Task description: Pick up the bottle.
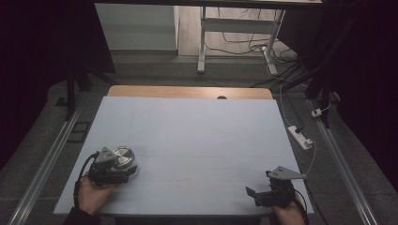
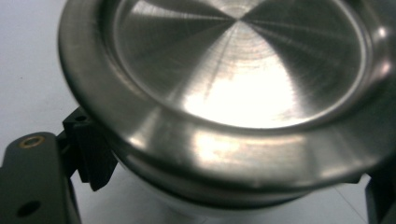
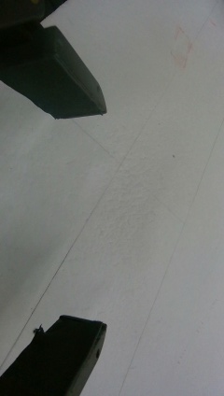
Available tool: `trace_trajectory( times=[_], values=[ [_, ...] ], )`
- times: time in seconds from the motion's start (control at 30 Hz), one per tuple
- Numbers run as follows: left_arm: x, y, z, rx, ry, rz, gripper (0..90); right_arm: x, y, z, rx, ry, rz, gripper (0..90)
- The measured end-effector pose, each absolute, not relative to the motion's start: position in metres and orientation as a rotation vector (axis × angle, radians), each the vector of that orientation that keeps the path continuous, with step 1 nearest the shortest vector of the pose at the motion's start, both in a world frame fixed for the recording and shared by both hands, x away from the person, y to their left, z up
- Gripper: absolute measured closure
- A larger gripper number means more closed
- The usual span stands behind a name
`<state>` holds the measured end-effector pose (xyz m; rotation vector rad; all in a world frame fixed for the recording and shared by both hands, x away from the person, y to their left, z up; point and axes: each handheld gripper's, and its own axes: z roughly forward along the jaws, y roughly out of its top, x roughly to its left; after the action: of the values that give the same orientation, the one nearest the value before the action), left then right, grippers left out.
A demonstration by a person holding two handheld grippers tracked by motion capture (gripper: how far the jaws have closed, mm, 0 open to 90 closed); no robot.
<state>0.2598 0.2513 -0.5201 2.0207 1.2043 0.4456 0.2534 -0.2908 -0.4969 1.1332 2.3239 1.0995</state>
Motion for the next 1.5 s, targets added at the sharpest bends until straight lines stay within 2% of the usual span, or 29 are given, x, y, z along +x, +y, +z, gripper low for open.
trace_trajectory(
  times=[0.47, 0.87, 1.5],
  values=[
    [0.256, 0.239, -0.497, 2.052, 1.093, 0.435, 15.0, 0.254, -0.291, -0.497, 1.135, 2.325, 1.106, 0.0],
    [0.27, 0.213, -0.467, 2.092, 0.944, 0.375, 15.0, 0.253, -0.292, -0.497, 1.14, 2.319, 1.115, 0.0],
    [0.3, 0.15, -0.434, 2.135, 0.746, 0.309, 15.1, 0.253, -0.293, -0.496, 1.143, 2.315, 1.132, 0.0]
  ],
)
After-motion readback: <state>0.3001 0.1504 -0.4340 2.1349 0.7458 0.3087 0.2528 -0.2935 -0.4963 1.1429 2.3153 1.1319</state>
